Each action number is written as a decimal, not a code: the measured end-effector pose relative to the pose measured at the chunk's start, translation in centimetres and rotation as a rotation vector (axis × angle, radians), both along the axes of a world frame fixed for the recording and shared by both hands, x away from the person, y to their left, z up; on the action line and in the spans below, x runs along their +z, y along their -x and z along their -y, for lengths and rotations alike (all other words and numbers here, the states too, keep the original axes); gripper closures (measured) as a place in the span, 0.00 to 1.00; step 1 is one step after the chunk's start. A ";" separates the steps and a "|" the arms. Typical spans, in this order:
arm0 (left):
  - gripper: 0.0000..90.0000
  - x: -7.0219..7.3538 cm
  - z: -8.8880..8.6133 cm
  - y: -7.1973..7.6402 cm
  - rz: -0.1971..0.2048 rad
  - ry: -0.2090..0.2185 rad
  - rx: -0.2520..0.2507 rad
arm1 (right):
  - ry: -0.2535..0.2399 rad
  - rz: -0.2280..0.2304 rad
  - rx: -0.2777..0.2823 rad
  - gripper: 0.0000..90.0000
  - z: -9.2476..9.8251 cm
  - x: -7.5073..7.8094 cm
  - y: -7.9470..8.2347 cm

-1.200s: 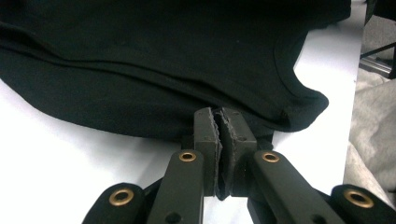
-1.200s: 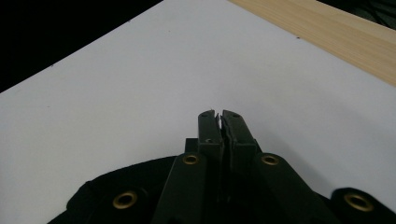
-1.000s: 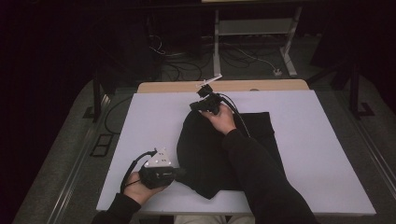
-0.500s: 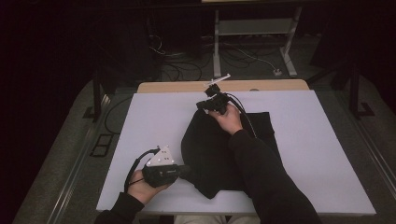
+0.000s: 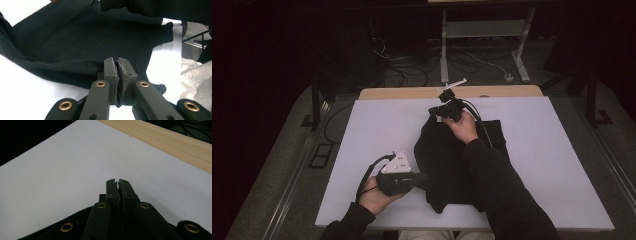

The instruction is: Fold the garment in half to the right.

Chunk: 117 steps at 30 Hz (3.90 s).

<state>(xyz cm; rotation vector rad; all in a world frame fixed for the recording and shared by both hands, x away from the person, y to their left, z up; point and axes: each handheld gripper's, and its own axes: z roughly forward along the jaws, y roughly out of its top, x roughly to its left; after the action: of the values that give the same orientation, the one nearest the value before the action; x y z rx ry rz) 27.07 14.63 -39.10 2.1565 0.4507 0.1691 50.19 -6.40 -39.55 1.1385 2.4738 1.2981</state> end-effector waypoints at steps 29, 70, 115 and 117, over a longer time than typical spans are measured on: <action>0.94 0.7 5.2 -0.7 0.001 0.020 -0.098 | 0.000 0.007 -0.078 0.95 5.9 1.0 1.3; 0.94 0.3 15.5 -0.7 -0.023 0.030 -0.268 | -0.030 0.009 -0.205 0.95 15.8 1.4 3.1; 0.94 -1.9 20.6 -1.6 -0.108 0.078 -0.306 | -0.046 -0.036 -0.286 0.95 21.2 -1.6 4.0; 0.94 -2.1 20.7 -1.7 -0.117 0.082 -0.304 | -0.048 -0.038 -0.287 0.95 21.3 -1.9 3.9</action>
<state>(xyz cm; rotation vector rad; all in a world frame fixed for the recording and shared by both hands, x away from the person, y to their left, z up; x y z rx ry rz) 28.80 -6.05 -41.21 2.1307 0.1875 -0.1436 46.25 -27.67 -41.41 1.4768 2.2087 1.2678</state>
